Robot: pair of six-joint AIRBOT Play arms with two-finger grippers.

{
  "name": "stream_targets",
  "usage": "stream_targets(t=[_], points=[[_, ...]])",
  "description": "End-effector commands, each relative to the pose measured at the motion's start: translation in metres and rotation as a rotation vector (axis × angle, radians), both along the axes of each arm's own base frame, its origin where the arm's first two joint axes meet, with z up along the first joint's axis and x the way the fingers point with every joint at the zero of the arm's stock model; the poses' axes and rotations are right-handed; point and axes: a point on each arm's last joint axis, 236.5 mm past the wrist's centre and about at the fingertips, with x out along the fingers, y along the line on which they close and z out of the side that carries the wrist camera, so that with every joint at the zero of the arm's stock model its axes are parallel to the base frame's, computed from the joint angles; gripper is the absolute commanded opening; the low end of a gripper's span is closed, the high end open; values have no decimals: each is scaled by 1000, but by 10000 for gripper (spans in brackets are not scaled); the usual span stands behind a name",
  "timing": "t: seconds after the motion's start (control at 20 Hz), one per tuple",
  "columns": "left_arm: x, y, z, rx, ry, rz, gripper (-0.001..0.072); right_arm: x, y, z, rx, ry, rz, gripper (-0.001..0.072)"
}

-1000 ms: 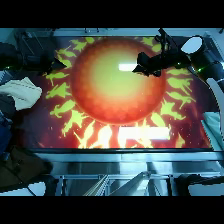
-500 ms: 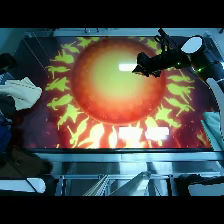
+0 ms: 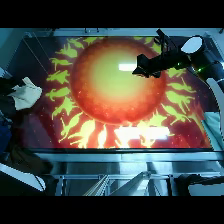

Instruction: Fold the shirts.

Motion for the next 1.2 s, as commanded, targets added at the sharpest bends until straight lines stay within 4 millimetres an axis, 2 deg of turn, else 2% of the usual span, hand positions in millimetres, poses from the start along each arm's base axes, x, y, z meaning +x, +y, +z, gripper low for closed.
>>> stream_targets(t=[0.0,0.05,0.1,0.15,0.25,0.3,0.35,0.45,0.5,0.55,0.65,0.7,0.75,0.85,0.9,0.95,1.05,1.1,1.15], points=[[32,-14,-21,-120,-109,67,713,-1,1,0,3,1,3,21],[38,-20,-19,-162,-136,85,662,-1,2,0,3,1,4,21],[40,-22,-18,-177,-145,91,447,-1,2,0,3,1,5,21],[39,-24,-15,-184,-144,87,3,-1,3,0,3,1,7,21],[37,-34,7,-208,-150,57,15,-3,5,0,2,1,13,21],[39,-48,28,-242,-166,13,15,-3,6,0,3,1,14,21],[44,-75,63,-290,-206,-81,15,-3,6,0,3,1,14,21],[42,-156,157,-421,-323,-349,15,-3,6,0,2,0,14,21],[30,-206,210,-485,-383,-499,15,-2,4,-1,-7,-1,12,21],[9,-257,262,-517,-434,-661,15,0,-2,-3,-23,-4,5,20],[-38,-335,329,-473,-499,-882,16,7,-22,-1,-15,9,-44,19],[-60,-365,350,-464,-528,-947,16,9,-36,4,-7,13,-65,18],[-81,-390,363,-466,-542,-995,17,7,-51,10,-10,15,-79,19],[-113,-421,360,-468,-504,-1053,29,-5,-79,25,-20,23,-78,19],[-123,-428,350,-441,-466,-1069,177,-14,-92,33,-29,25,-66,19],[-133,-435,336,-416,-413,-1081,370,-22,-102,41,-38,17,-52,19],[-143,-446,303,-378,-315,-1078,651,-38,-120,55,-55,21,-53,20],[-145,-449,280,-369,-245,-1058,714,-45,-127,61,-61,23,-54,20],[-148,-449,258,-355,-179,-1044,714,-52,-133,64,-68,32,-51,21]])
